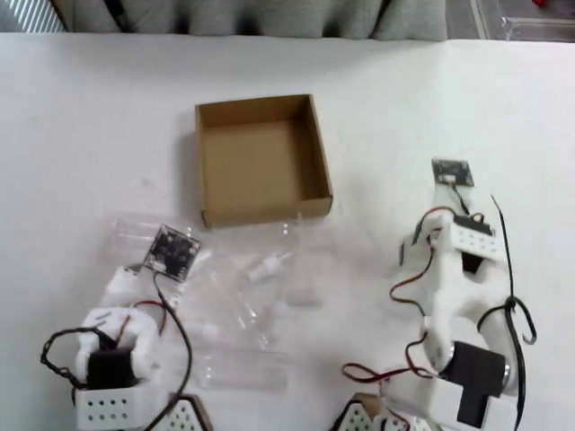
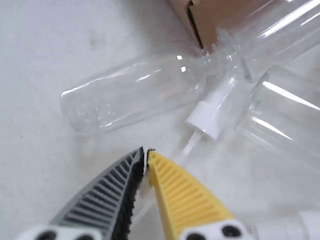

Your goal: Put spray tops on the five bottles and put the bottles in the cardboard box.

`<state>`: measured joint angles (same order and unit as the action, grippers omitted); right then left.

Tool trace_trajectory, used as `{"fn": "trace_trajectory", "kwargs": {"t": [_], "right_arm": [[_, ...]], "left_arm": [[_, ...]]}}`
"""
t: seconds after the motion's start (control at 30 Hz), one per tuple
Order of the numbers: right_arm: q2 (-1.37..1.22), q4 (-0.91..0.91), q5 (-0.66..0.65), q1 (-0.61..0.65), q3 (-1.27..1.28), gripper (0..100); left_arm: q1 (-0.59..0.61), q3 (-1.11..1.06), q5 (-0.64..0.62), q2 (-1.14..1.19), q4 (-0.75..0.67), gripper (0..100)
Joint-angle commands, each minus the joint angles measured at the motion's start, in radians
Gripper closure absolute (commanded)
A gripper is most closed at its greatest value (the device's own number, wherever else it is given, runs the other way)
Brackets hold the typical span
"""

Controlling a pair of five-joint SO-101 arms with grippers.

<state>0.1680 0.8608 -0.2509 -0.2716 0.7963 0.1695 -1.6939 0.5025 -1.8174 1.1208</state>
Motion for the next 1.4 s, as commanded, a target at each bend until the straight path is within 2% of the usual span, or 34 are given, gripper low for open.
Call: {"fn": "trace_trajectory", "kwargs": {"t": [0.0, 0.1, 0.23, 0.33, 0.43, 0.63, 0.73, 0.87, 0.97, 1.2, 1.27, 1.37], "right_arm": [[0.038, -0.022, 0.003, -0.021, -0.003, 98.2], [0.035, -0.03, 0.003, -0.021, -0.003, 98.2], [0.033, -0.03, 0.003, -0.019, -0.005, 98.2], [0.033, -0.03, 0.003, -0.019, -0.003, 98.2], [0.033, -0.03, 0.003, -0.019, -0.002, 98.2], [0.033, -0.03, 0.003, -0.019, 0.0, 98.2], [0.033, -0.03, 0.003, -0.019, 0.0, 98.2], [0.033, -0.031, 0.003, -0.019, 0.0, 98.2], [0.031, -0.031, 0.003, -0.019, 0.0, 98.2], [0.012, -0.042, 0.003, -0.019, -0.006, 98.2], [-0.002, -0.039, 0.003, -0.019, -0.015, 98.2], [-0.018, -0.024, 0.003, -0.021, -0.031, 98.2]], "left_arm": [[0.008, 0.002, 0.002, -0.005, -0.035, 98], [-0.007, 0.003, 0.002, -0.005, -0.038, 97], [-0.047, 0.015, 0.002, -0.005, -0.037, 88], [-0.053, 0.084, 0.0, -0.002, -0.034, 83], [-0.062, 0.201, 0.0, -0.001, 0.035, 84], [-0.214, 0.384, -0.002, 0.004, 0.17, 84], [-0.282, 0.44, -0.04, 0.079, 0.173, 84], [-0.384, 0.506, -0.109, 0.305, 0.097, 84], [-0.507, 0.537, -0.144, 0.481, 0.021, 84], [-0.888, 0.52, 0.031, 0.707, -0.13, 84], [-0.944, 0.477, 0.038, 0.731, -0.224, 84], [-0.947, 0.405, 0.057, 0.768, -0.373, 84]]}}
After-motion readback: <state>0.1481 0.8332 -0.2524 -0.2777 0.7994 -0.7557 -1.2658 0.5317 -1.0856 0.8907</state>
